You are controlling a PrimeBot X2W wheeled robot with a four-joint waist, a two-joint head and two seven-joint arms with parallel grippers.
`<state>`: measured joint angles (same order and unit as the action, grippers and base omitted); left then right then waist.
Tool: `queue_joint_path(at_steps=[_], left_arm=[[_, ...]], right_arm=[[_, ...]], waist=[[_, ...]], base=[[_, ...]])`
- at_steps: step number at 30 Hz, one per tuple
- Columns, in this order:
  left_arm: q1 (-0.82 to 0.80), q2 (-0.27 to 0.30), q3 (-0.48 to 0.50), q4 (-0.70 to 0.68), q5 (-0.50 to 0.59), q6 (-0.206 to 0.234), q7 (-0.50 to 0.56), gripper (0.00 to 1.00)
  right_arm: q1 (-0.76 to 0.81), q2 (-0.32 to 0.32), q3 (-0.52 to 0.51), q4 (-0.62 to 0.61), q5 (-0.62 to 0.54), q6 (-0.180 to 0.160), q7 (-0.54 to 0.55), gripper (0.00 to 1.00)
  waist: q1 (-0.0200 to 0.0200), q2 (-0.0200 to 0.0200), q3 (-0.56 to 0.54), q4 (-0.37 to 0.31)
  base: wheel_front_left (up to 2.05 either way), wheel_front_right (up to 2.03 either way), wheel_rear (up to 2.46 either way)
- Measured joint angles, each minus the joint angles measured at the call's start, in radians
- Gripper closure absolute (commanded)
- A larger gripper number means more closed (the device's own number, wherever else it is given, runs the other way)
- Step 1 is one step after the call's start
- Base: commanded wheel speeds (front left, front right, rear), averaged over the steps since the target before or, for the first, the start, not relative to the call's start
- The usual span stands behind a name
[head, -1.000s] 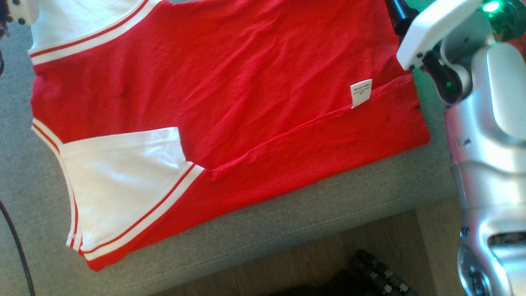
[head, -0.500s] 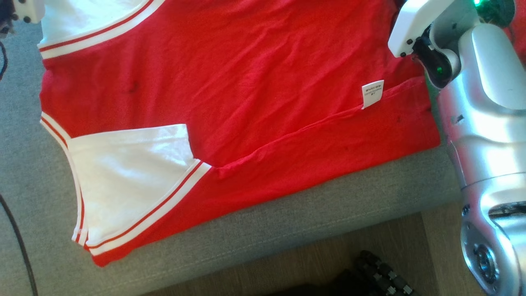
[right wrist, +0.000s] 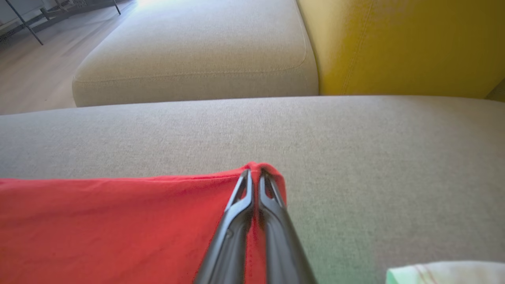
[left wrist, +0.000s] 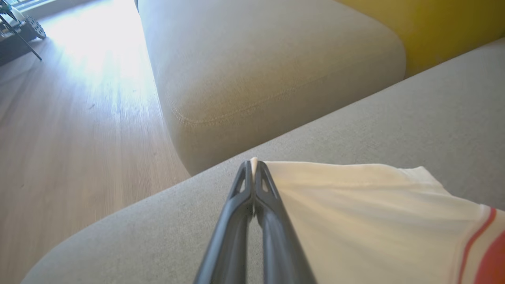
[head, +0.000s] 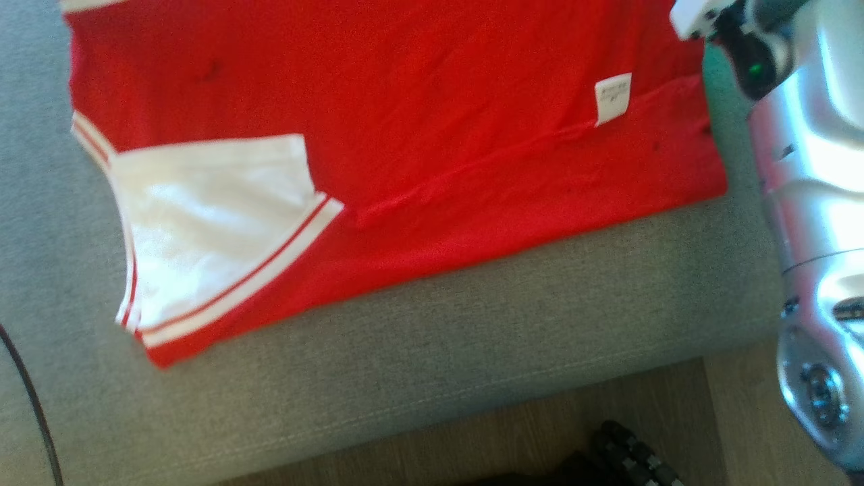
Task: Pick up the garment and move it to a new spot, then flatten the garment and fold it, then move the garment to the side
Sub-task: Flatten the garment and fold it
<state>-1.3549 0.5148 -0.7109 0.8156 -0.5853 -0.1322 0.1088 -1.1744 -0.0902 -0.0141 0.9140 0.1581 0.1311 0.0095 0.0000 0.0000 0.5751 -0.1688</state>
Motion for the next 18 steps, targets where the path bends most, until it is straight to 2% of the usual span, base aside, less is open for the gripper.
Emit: queue_joint_path(at_steps=[9,14,18], left_arm=[[0.018,-0.031,-0.037,-0.012,0.0,0.0,-0.125,1.0],[0.124,0.004,-0.082,-0.102,-0.018,0.0,-0.206,1.0],[0.214,0.059,-0.083,-0.191,-0.037,0.002,-0.26,1.0]], right_arm=[[0.012,-0.056,0.046,0.011,-0.014,0.0,-0.001,1.0],[0.101,-0.093,0.077,-0.021,0.011,0.0,0.001,1.0],[0.178,-0.116,0.085,-0.067,0.055,0.0,0.01,1.0]], waist=[[0.0,0.0,-0.034,0.04],[0.0,0.0,-0.078,0.057],[0.0,0.0,-0.116,0.072]], base=[[0.0,0.0,0.0],[0.0,0.0,0.0],[0.0,0.0,0.0]])
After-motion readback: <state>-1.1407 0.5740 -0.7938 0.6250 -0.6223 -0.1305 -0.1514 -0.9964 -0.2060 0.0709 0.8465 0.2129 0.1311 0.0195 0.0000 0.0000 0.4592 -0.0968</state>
